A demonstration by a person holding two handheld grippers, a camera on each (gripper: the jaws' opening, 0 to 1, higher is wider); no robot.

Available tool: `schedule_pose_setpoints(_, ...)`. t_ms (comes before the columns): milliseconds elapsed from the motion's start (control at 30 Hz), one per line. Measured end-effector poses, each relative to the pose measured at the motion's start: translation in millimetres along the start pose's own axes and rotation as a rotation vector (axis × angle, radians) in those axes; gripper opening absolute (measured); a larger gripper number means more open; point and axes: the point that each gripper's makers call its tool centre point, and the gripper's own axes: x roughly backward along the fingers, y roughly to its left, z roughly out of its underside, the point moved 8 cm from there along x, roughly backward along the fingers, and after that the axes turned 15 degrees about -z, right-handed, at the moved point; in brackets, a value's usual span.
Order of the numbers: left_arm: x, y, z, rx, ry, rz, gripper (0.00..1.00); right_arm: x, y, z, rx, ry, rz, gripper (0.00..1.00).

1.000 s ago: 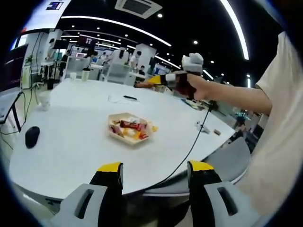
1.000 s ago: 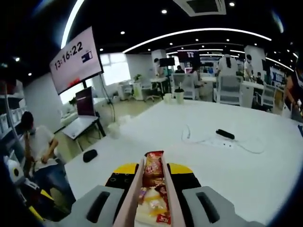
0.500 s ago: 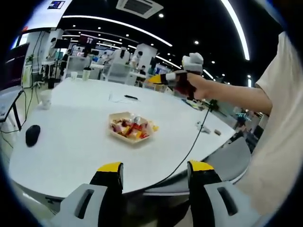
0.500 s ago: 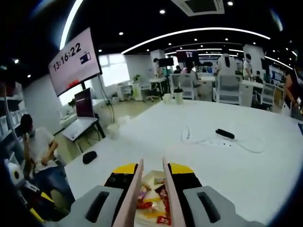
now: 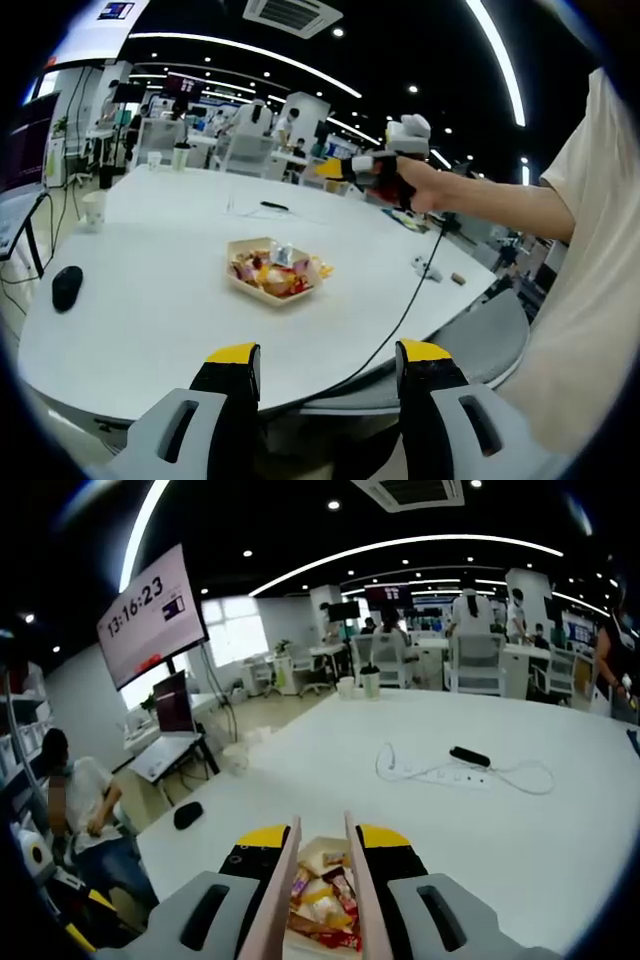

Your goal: Place the target food into the container with the food tongs after gripping and lifting it, then release it inside without dropping or visibly crushing the food.

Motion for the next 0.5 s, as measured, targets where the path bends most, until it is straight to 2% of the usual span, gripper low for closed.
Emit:
schedule_pose_setpoints(267,-4.8,-14.0,7.8,-0.014,0.033,0.047,0.54,25.2,-5.5,17.1,-0.036,-0.003,0.042,0.25)
schedule_pose_setpoints(500,-11.4,-18.9,4.5,-0.034,0.045,0.07,0.53,51.3,-16.2,25.5,-0.075,-0.017,0.104,0.27)
